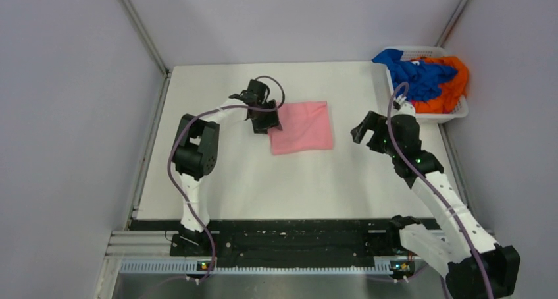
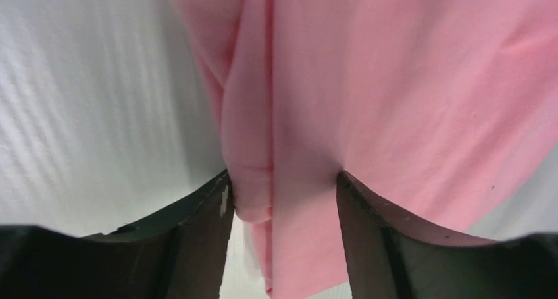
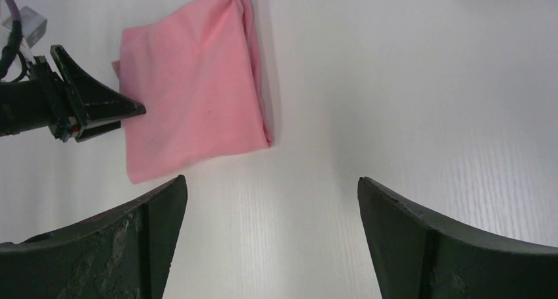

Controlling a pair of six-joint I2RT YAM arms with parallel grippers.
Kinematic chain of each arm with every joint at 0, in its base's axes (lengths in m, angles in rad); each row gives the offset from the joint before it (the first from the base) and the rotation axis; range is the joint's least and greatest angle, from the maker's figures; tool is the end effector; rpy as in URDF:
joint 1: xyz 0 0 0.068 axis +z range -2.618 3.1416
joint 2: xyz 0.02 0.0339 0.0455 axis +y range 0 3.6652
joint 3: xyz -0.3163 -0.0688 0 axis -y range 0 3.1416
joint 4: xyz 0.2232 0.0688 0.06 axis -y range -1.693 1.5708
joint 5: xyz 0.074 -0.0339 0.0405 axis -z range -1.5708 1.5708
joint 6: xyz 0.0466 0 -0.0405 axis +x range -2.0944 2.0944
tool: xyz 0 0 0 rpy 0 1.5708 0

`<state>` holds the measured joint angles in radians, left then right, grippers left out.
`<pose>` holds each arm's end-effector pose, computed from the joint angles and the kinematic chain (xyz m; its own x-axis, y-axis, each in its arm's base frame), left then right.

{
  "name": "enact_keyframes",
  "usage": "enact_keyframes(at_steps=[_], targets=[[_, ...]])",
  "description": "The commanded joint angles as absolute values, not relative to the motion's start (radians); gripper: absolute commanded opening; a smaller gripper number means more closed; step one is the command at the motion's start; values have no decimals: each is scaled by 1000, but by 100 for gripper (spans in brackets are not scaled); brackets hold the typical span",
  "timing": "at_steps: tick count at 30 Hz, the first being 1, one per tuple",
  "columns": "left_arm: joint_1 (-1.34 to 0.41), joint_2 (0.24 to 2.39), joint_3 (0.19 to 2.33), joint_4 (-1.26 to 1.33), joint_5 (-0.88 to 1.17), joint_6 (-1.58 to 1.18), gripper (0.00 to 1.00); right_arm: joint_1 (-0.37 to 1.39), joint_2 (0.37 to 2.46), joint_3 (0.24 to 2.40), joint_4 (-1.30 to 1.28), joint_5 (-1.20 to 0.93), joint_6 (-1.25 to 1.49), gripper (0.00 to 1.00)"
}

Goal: Fold and stack the t-shirts
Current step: Put the neatly folded tshirt into the corner of the board with the left arm

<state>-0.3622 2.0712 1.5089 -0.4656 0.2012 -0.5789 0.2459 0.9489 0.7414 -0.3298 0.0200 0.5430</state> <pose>0.4216 -0.1697 0.2203 -0.9130 -0.2273 -0.3388 -0.0666 0.9023 -0.4259 0.1652 0.0405 0.3216 -0.5422 0.3966 -0.7408 0.0624 0.8982 0.4351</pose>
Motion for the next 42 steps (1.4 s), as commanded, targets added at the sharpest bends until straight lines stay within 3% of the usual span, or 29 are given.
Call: enact_keyframes(at_steps=[1, 7, 16, 28, 34, 42], targets=[[-412, 2130, 1557, -530, 123, -598, 51, 238, 837, 729, -397, 141, 507, 99], [-425, 2198, 1683, -616, -32, -617, 0, 239, 801, 729, -418, 192, 476, 99], [-363, 2202, 1783, -712, -364, -432, 0, 239, 788, 707, -432, 233, 417, 99], [-82, 2274, 1949, -654, -557, -138, 0, 238, 825, 670, -355, 322, 391, 99], [57, 2393, 2165, -621, -665, -67, 0, 239, 861, 678, -347, 390, 369, 99], [157, 2462, 2310, -529, -607, -99, 0, 239, 883, 689, -337, 478, 375, 99]])
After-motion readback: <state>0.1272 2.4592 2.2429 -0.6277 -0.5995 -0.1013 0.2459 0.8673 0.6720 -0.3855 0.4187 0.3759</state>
